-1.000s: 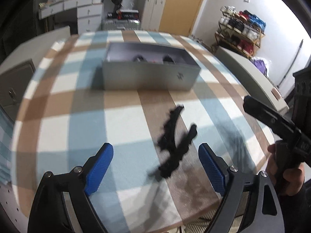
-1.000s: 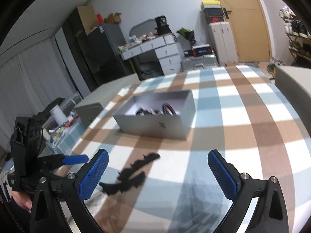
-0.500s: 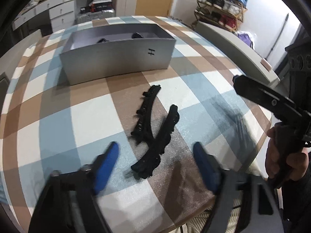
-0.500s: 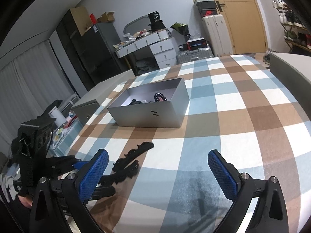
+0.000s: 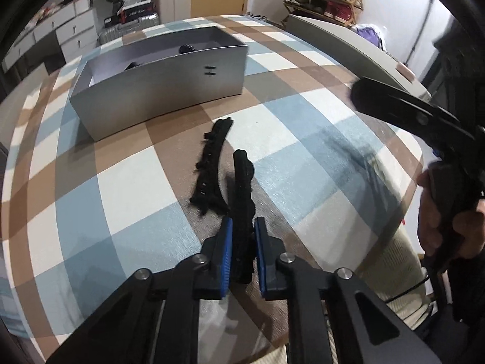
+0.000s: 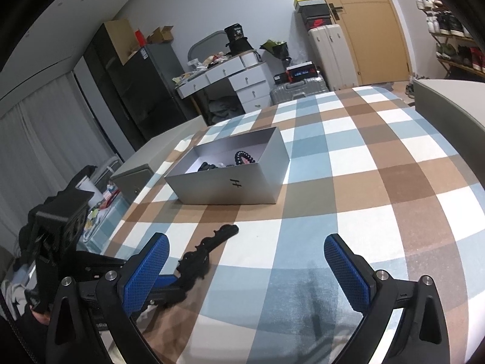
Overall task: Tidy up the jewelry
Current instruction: 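Lower the left gripper onto a black claw clip and close it, then grasp the other black claw clip with the right gripper while the left gripper holds its clip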
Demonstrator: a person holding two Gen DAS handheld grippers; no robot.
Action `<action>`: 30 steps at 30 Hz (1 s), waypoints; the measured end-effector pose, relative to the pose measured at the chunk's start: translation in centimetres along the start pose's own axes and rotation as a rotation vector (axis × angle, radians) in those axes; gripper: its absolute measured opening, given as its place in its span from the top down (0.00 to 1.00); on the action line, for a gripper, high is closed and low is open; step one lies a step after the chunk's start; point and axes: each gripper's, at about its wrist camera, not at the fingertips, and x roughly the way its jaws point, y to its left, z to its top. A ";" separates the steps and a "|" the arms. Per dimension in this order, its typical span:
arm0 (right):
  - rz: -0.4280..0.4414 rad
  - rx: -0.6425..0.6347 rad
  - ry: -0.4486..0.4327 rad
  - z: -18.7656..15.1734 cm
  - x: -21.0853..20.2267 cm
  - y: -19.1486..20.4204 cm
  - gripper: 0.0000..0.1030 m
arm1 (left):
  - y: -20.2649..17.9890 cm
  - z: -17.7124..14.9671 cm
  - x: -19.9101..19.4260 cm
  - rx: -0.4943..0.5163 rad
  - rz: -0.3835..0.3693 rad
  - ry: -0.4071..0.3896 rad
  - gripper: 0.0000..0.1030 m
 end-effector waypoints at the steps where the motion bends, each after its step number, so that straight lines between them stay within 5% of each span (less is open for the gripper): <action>1: 0.001 0.002 0.001 0.0 0.0 0.0 0.00 | -0.1 0.0 -0.1 -0.001 -0.002 -0.002 0.94; 5: 0.006 0.019 -0.007 -0.1 0.0 -0.1 0.00 | 0.4 -0.1 -0.7 -0.049 -0.060 -0.025 0.94; 13: 0.018 0.053 0.007 -0.2 0.1 -0.8 0.00 | 1.1 0.1 -3.0 -0.076 0.016 -0.122 0.94; 22: 0.128 0.036 0.110 0.0 3.2 1.3 0.00 | 5.5 -0.3 -4.8 -0.259 0.142 -0.237 0.94; 30: 0.132 -0.033 0.219 0.5 8.0 4.6 0.06 | 8.7 -2.0 -5.5 -0.375 0.161 -0.268 0.94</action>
